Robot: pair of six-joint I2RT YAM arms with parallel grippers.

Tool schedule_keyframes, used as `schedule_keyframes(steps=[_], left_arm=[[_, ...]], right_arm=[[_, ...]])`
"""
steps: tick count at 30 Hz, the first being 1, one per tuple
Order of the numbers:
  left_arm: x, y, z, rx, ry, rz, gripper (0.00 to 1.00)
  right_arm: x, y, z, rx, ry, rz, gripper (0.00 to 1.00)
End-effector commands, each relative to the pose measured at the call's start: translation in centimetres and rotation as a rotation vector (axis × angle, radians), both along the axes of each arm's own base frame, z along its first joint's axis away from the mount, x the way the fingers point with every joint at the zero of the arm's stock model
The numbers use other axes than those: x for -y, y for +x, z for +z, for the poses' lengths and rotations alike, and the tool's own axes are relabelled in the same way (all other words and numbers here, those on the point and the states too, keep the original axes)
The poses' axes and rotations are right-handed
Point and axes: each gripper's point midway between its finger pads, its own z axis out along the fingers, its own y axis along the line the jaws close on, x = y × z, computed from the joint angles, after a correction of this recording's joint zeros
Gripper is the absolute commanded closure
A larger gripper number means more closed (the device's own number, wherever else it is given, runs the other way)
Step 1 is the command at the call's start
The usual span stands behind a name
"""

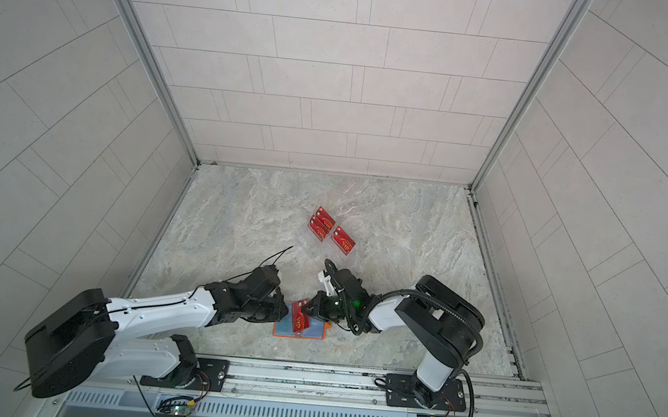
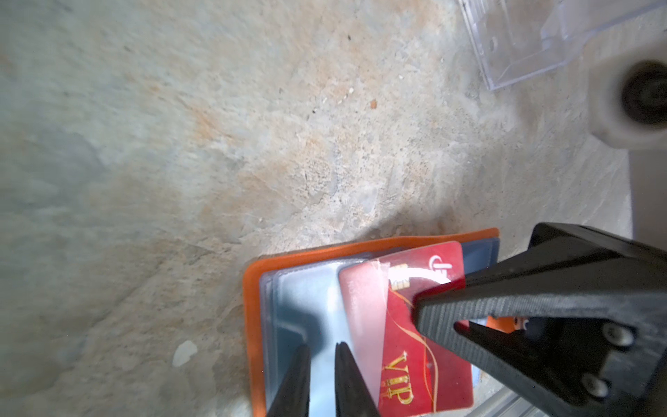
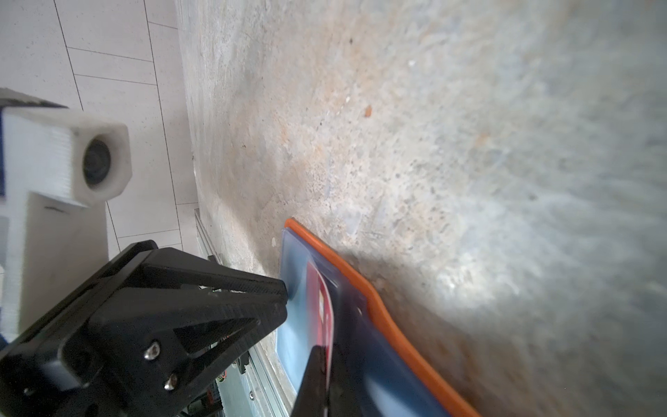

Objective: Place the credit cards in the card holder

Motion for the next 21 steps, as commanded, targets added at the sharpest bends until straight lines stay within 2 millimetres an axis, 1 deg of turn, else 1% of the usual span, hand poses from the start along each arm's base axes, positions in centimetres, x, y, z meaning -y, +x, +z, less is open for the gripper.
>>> schedule_keyframes(steps=[1,5,11,13,14,15,18,21], left_arm=[[-0.8,-0.7,-0.4,-0.015,0.03,0.0,0.83],[-0.8,-0.4,0.4,0.014,0.009,0.019,0.82],[-0.7,-0.2,0.8,0.025,0.0,0.018,0.81],[-1.1,0.2,1.1,0.049,-0.003,0.045,0.76],[-1.4,0.4,1.3,0.066,-0.001,0.06,0.74],[-1.8,0.6,1.3,0.083,0.005,0.074,0.73],[-2.7,0.8,0.8,0.098,0.023,0.093,0.69],[-2.7,0.8,0.5,0.09,-0.007,0.094,0.66]], right_arm=[[1.5,0.0,-2.3,-0.03,-0.092,-0.089,1.0],[1.5,0.1,-1.7,-0.015,-0.087,-0.115,1.0],[1.7,-0.3,-1.5,0.004,-0.162,-0.117,1.0],[1.9,-0.3,-1.5,0.005,-0.169,-0.137,1.0],[2.0,-0.3,-1.5,0.002,-0.172,-0.141,0.99],[2.0,-0.3,-1.5,0.0,-0.174,-0.143,0.98],[2.1,-0.4,-1.4,-0.009,-0.191,-0.147,0.9],[1.7,-0.7,-1.2,-0.01,-0.209,-0.131,0.88]])
